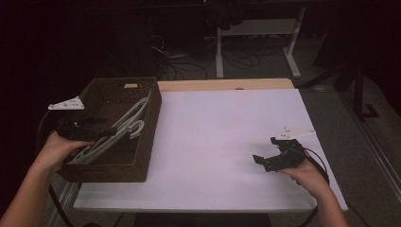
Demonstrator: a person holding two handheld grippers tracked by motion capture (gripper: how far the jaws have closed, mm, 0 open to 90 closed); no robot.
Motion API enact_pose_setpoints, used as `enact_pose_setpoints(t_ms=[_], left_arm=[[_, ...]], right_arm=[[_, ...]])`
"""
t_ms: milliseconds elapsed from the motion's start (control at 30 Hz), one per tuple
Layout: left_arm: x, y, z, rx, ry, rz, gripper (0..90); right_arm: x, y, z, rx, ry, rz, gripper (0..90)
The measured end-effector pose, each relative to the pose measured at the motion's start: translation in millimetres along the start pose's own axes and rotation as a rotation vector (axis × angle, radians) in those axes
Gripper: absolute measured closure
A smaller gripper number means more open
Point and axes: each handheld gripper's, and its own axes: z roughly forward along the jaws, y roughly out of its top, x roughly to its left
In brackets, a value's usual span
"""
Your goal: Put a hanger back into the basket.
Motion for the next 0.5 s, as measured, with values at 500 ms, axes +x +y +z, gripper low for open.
enact_pose_setpoints(t_ms=[500], left_arm=[[-61.7, 5.6, 39.0, -0.1, -0.109, 0.058, 9.0]], right_arm=[[13.3, 37.0, -25.1, -0.086, 0.037, -0.038, 0.3]])
